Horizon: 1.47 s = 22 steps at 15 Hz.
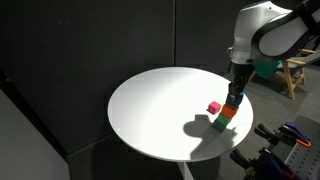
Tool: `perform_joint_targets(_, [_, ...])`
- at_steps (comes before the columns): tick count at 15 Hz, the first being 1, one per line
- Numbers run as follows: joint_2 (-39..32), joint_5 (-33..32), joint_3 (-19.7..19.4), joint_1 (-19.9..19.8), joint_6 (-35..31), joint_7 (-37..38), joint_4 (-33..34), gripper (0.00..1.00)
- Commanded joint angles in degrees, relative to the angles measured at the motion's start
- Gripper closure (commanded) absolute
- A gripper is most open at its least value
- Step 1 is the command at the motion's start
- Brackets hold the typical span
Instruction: Pick up the blue block and then put it back on top of the orange block
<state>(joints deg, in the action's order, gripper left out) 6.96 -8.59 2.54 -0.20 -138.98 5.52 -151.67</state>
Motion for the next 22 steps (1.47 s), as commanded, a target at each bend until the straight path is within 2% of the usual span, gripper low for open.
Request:
perform_joint_targets(1, [-0.1, -2.1, -0.2, -0.3, -1.2, 1.3, -0.3, 0.69])
perform_joint_targets(22, [-0.5, -1.7, -0.4, -0.2, -3.0, 1.0, -1.1, 0.69])
